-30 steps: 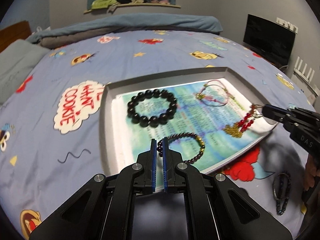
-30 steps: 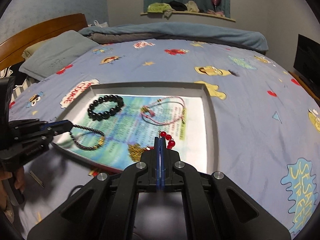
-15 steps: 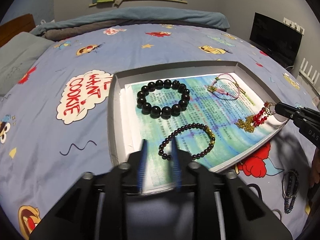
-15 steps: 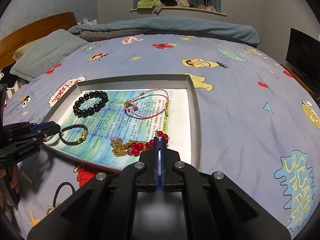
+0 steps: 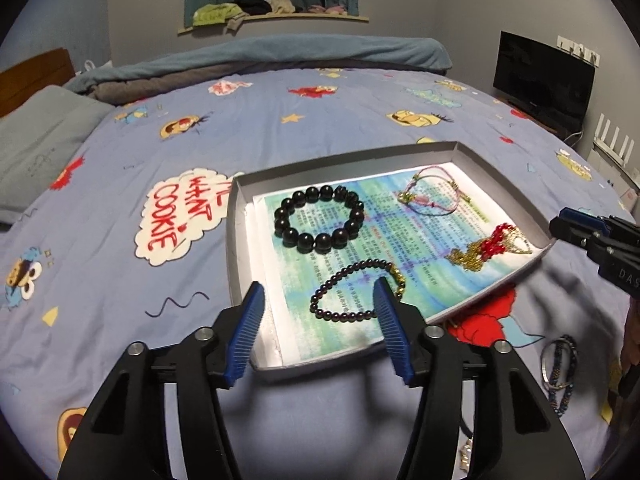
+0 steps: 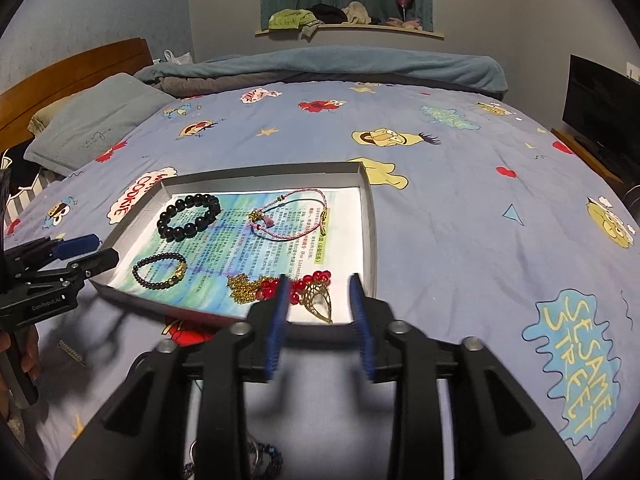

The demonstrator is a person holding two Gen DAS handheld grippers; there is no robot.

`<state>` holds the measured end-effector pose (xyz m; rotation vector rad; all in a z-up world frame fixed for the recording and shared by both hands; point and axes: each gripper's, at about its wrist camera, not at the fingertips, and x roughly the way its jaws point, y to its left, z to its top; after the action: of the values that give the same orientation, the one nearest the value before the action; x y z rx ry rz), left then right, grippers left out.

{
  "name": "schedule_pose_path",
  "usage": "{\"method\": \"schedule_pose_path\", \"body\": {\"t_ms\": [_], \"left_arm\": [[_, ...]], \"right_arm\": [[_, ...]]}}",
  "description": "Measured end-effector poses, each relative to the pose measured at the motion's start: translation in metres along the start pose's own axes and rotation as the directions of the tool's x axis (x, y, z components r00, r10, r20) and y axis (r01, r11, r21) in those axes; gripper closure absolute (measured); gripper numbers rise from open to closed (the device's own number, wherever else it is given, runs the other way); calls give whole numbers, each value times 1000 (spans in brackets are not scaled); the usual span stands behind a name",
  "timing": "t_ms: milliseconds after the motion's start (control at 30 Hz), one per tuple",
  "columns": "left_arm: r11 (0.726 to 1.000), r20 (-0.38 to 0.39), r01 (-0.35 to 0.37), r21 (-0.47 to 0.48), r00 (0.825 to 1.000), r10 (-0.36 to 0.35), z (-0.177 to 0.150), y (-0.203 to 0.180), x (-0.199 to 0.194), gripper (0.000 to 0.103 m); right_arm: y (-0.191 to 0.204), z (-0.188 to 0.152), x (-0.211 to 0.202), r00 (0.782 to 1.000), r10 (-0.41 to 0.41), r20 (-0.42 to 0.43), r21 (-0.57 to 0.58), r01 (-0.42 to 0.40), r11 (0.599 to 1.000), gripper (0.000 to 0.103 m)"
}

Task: Organize jewelry
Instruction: 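Withdraw both tools from the tray toward the remaining jewelry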

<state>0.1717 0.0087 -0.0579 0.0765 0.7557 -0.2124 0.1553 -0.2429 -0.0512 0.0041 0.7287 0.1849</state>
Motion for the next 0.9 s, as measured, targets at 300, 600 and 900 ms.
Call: {"method": "schedule_pose_path", "body": {"t_ms": [300, 600, 900], "left_arm": [[1000, 33, 2, 8, 999, -2, 1, -9, -35, 21], [1000, 58, 5, 28, 998, -7, -7, -17, -78, 11], [999, 63, 16, 31, 998, -18, -29, -15, -115, 10]], "right_arm": [[4, -2, -29, 999, 25, 24, 1, -25, 1000, 24], [11, -8, -63, 998, 41, 46, -16, -41, 999, 6], [15, -23, -91, 998, 41, 53, -29, -40, 999, 6]]}}
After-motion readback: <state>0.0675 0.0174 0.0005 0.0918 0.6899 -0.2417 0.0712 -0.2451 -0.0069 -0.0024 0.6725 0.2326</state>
